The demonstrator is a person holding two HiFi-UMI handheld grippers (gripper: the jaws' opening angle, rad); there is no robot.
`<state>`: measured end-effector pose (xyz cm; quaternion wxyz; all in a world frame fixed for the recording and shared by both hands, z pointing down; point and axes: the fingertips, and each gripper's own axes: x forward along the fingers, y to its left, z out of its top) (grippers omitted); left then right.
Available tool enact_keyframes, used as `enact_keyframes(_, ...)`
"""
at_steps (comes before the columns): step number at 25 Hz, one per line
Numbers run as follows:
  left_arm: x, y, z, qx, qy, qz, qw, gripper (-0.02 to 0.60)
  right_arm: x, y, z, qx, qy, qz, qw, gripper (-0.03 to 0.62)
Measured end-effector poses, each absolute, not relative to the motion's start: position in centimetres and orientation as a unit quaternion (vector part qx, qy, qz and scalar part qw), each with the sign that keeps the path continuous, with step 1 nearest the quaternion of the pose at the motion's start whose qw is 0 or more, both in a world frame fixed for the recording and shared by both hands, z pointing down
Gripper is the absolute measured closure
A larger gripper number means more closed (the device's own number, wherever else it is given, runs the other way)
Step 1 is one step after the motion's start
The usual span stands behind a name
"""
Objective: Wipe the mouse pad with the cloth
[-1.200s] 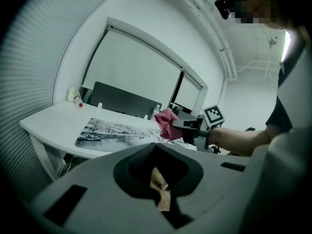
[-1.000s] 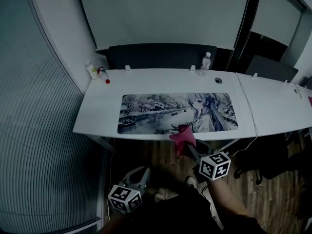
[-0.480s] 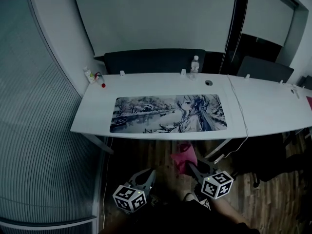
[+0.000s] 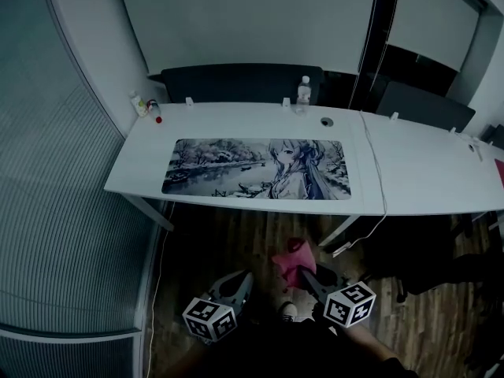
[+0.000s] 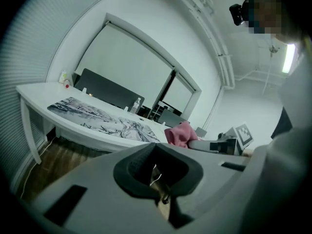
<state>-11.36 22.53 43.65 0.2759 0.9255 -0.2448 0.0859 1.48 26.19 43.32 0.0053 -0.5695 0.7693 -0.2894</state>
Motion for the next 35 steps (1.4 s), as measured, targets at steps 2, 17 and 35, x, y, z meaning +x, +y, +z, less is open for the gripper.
enact_keyframes(2,-10.7,23.3,43.7,0.924,-0.249,0.086,0.279,0.577,2.2,26.7,43.3,-0.564,0.773,-0.291,0.005,0.511)
enact_keyframes(17,-7.3,25.2,45.0,0.918,-0.264,0.082,0.285,0.577,5.2,28.3,44.3,-0.544,0.788,-0.289,-0.01,0.511)
enact_keyframes(35,-3.5,26.6,44.8,0.929,-0.253,0.102,0.249,0.577,8.3,28.9,44.3,-0.538,0.794,-0.282,-0.005,0.511)
